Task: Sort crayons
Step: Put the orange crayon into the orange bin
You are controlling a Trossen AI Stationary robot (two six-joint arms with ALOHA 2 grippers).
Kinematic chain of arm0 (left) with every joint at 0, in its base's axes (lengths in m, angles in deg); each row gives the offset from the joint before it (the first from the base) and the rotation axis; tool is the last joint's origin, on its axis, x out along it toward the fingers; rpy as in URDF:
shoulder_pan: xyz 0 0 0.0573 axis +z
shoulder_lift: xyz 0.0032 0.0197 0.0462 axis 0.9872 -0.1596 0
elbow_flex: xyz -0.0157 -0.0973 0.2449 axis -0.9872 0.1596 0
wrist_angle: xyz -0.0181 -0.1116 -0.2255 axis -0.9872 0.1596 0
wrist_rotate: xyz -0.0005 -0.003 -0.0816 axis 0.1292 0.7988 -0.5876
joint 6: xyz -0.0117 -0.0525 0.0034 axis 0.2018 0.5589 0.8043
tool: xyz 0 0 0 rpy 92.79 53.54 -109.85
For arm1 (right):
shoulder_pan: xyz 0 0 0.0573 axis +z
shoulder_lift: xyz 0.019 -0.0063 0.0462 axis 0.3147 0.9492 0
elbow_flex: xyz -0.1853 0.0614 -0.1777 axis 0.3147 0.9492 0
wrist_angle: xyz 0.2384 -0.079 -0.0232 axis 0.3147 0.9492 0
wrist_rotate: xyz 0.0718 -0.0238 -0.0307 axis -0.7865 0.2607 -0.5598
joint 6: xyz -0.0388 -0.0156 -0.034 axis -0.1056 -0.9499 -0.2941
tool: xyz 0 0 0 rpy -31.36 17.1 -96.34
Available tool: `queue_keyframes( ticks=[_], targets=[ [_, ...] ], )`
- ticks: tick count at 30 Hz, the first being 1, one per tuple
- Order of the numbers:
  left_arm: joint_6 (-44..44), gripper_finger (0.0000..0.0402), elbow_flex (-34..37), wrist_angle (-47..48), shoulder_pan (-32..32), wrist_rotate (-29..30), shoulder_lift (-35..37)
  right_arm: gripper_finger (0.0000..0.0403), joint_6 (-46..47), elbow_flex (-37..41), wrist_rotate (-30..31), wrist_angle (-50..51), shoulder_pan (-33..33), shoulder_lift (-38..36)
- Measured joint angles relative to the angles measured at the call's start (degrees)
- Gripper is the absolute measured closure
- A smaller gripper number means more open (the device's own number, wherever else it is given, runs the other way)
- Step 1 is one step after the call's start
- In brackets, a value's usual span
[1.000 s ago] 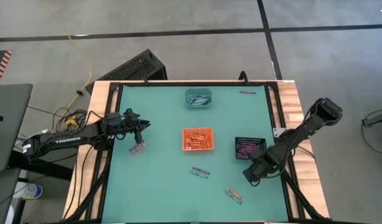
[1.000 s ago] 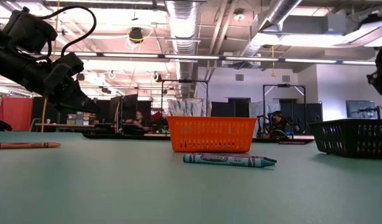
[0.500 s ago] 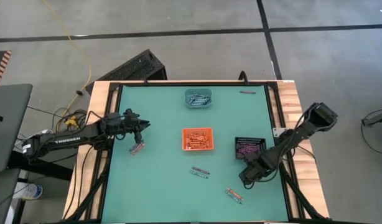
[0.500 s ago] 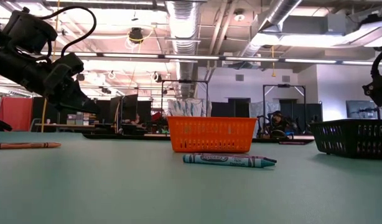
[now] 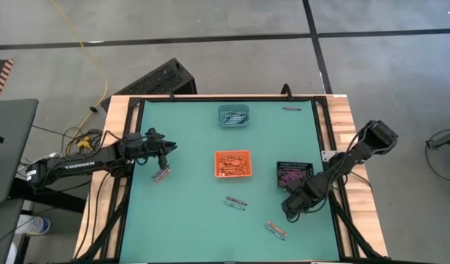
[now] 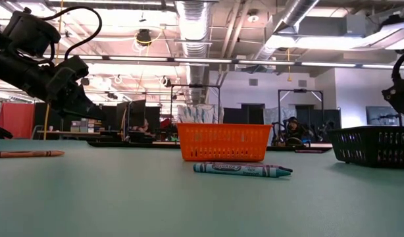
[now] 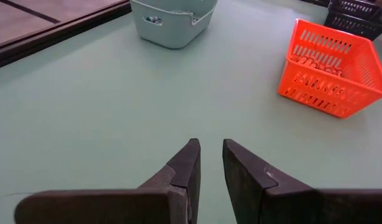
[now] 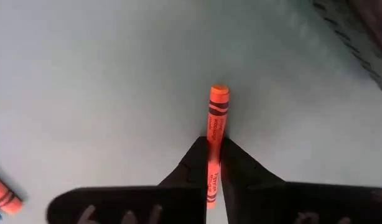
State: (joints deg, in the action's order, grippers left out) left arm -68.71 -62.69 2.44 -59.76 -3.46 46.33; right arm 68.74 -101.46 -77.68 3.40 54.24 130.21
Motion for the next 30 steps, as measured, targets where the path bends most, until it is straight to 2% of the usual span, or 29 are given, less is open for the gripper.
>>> queue_keyframes(
  ticks=[5,9,13,21,25,30],
  targets=[
    [0.0,0.0346,0.0,0.0,0.0,0.0,0.0,0.0396,-5.9,-3.9,0.6,3.7,-0.6,0.5],
    [0.0,0.0346,0.0,0.0,0.0,0.0,0.0,0.0396,-13.9,-8.6,4.7,3.4,-2.0,0.5],
    [0.0,0.0346,0.0,0.0,0.0,0.0,0.0,0.0398,-26.0,-14.4,7.3,3.3,-4.2,0.4],
    [0.0,0.0346,0.0,0.0,0.0,0.0,0.0,0.0398,-53.6,-28.4,18.2,3.3,-11.4,0.3],
    [0.0,0.0346,0.0,0.0,0.0,0.0,0.0,0.0398,-69.2,-32.5,24.7,0.8,-16.6,0.4],
    [0.0,0.0346,0.0,0.0,0.0,0.0,0.0,0.0399,-85.0,-32.7,23.5,-9.6,-25.3,2.5]
  ],
)
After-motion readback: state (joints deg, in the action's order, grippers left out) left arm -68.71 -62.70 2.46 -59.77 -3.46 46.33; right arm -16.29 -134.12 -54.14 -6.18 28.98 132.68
